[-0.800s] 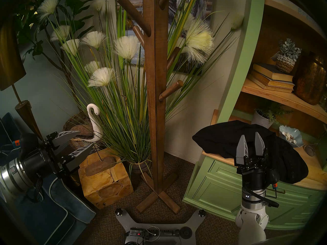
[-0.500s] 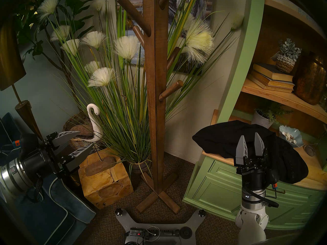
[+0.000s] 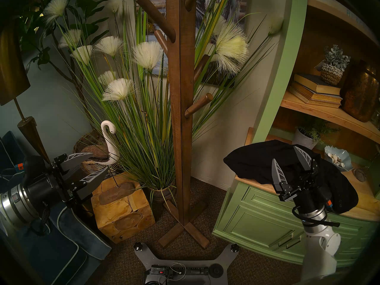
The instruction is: Pick up jacket and place on coat hanger
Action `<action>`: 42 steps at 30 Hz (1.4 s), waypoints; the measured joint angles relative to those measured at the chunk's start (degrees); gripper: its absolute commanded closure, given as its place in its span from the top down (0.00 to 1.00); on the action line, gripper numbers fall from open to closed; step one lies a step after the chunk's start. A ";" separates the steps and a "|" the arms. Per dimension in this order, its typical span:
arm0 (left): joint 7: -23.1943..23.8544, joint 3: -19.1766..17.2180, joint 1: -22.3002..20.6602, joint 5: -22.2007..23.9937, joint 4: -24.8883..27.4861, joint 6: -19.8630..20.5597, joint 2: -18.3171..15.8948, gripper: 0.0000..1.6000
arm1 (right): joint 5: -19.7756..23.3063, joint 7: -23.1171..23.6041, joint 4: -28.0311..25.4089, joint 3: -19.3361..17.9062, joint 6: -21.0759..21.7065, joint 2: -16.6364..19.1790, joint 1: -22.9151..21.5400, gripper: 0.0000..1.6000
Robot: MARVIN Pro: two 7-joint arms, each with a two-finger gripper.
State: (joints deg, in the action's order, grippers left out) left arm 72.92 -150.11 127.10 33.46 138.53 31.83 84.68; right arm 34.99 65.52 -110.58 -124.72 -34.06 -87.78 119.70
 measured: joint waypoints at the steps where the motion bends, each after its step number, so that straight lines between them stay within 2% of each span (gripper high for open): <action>1: 0.00 0.00 -0.01 0.00 0.00 0.00 0.00 1.00 | -1.24 0.11 -0.07 -0.55 0.49 0.52 -0.14 1.00; 5: 0.01 0.00 -0.03 -0.01 0.00 0.00 0.00 1.00 | -6.30 0.44 0.05 -2.10 3.43 2.96 -0.85 1.00; 16: 0.04 0.00 -0.07 -0.12 -0.02 -0.04 0.03 1.00 | -6.13 -2.45 1.75 -4.13 13.69 9.09 -6.03 1.00; 18: 0.05 0.00 -0.08 -0.13 -0.02 -0.04 0.03 1.00 | -7.40 -2.45 2.62 -4.47 15.98 10.51 -7.38 1.00; 23: 0.05 0.00 -0.10 -0.13 -0.02 -0.04 0.08 1.00 | -11.27 -0.98 3.98 -4.53 18.34 12.99 -8.61 1.00; 25: 0.06 0.00 -0.11 -0.13 -0.02 -0.03 0.11 1.00 | -13.24 0.20 3.97 -4.41 18.69 14.38 -8.69 1.00; 37: 0.04 -0.01 -0.15 -0.13 -0.02 0.03 0.26 1.00 | -13.69 2.86 3.22 -4.25 16.65 15.56 -9.67 1.00; 40: 0.01 -0.01 -0.17 -0.13 -0.01 0.07 0.29 1.00 | -16.63 3.83 3.19 -2.99 15.05 16.53 -9.53 1.00; 42: -0.01 -0.01 -0.17 -0.13 -0.01 0.08 0.31 1.00 | -20.66 5.11 3.07 -1.75 13.67 17.53 -9.16 1.00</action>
State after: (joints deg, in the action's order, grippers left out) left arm 72.91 -150.12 126.93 33.33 138.52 31.91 84.99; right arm 14.33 70.63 -107.50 -126.47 -20.39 -70.25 110.54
